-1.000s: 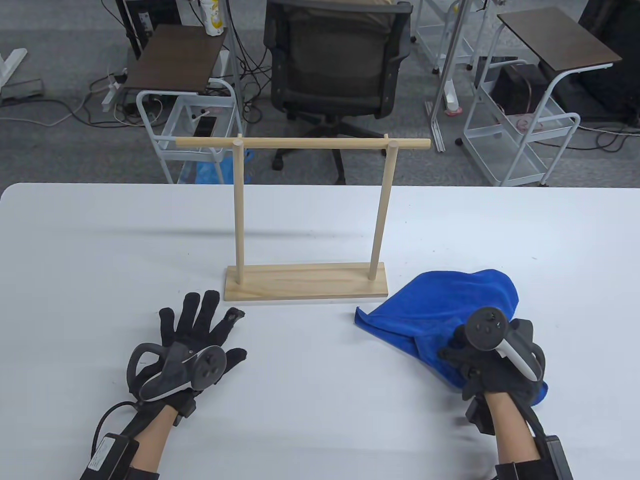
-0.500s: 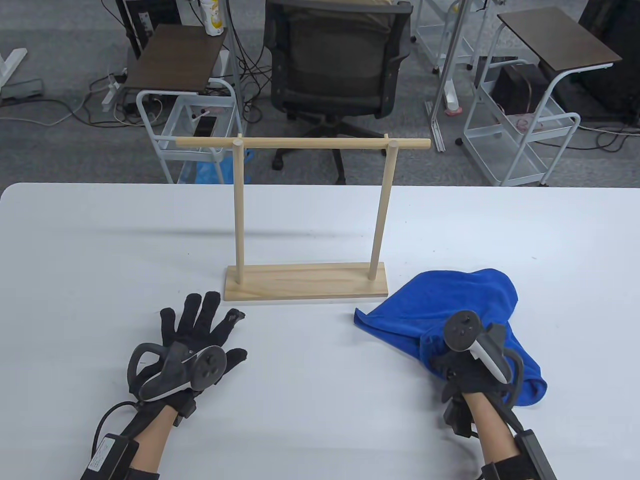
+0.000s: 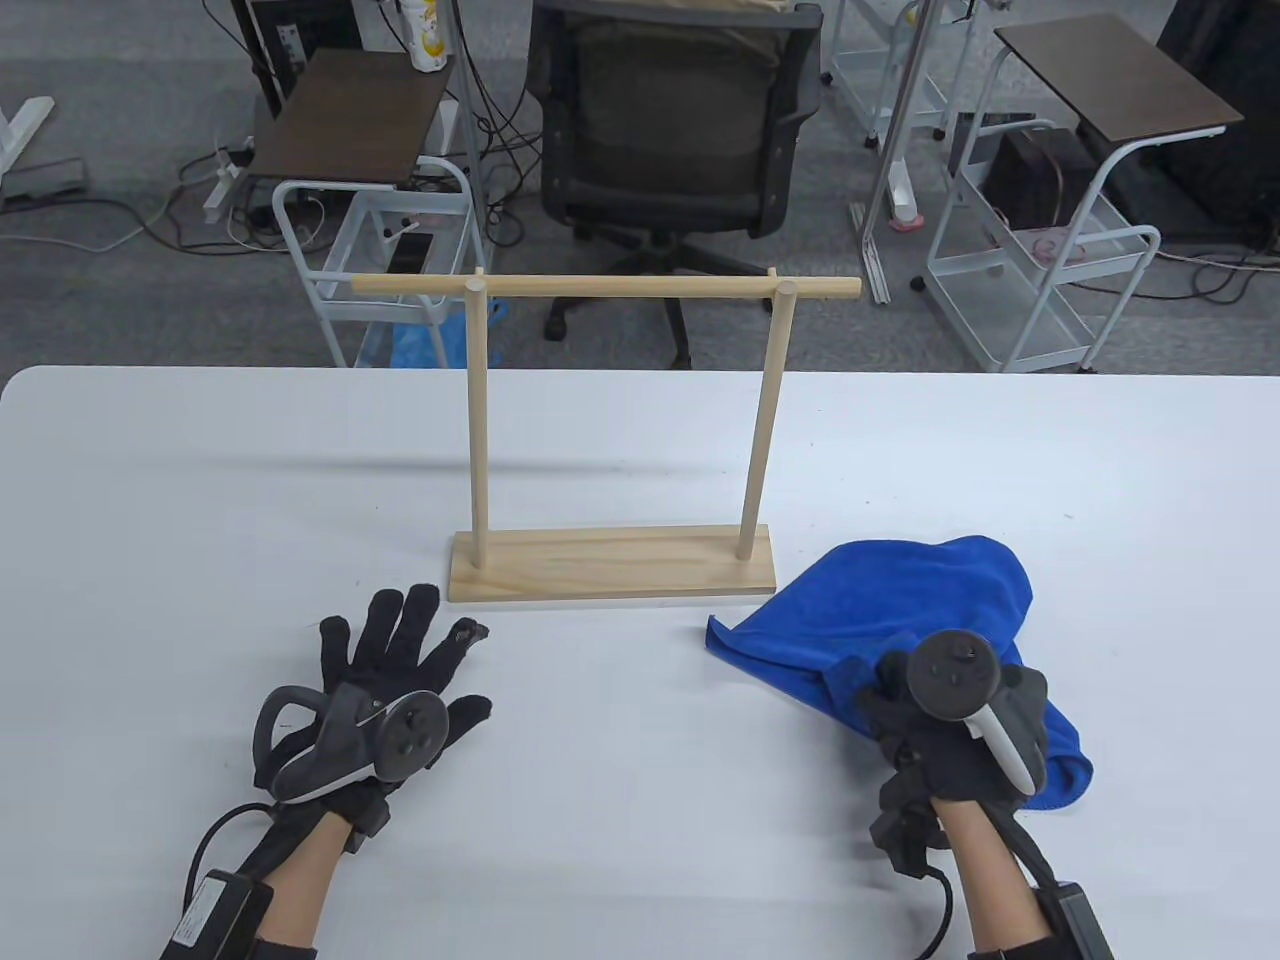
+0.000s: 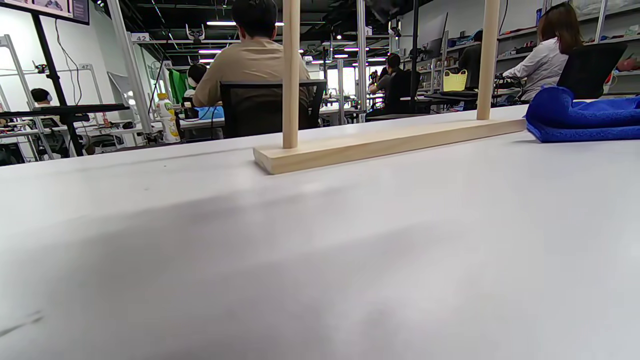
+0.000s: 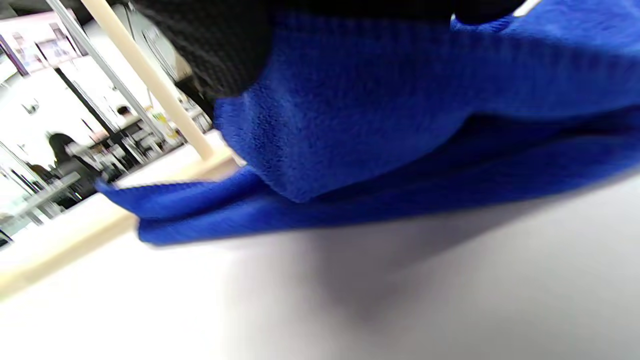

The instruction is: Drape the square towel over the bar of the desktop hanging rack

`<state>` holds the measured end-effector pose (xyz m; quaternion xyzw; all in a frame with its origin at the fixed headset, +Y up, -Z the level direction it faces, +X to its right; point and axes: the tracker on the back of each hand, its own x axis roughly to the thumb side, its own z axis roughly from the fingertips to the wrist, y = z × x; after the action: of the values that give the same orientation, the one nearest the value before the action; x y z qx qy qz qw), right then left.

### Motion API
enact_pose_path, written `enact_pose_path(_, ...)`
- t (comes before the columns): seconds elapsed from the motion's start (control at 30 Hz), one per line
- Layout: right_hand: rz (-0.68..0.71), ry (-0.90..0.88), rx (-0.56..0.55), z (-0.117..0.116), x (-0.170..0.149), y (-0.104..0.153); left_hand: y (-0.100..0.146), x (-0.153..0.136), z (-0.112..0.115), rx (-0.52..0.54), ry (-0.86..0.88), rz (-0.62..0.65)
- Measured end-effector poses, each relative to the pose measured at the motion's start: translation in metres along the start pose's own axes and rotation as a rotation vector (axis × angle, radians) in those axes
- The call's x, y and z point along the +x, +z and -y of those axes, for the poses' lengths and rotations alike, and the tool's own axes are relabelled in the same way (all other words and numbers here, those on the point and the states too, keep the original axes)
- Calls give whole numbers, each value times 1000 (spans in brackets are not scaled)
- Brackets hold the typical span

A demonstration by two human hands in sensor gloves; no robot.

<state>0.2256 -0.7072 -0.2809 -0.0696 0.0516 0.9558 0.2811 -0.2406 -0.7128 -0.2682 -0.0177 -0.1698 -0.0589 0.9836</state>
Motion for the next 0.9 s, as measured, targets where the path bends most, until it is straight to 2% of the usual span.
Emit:
enact_pose_path(0.17,50,-93,-6,4,3,0,1,0,0,-2,5,4)
enact_pose_path(0.43,50,7,-146,21,22,2,1,-2,2,-1,26,6)
enact_pose_path(0.57,57,72,-191,40,38,3,1,-3,1,-11,40,4)
enact_pose_path(0.7,44,105,-102,55,52,1,1,-5,1,-15,59,11)
enact_pose_path(0.9,44,69,-87,76,67,3,1,-6,1,-16,71,15)
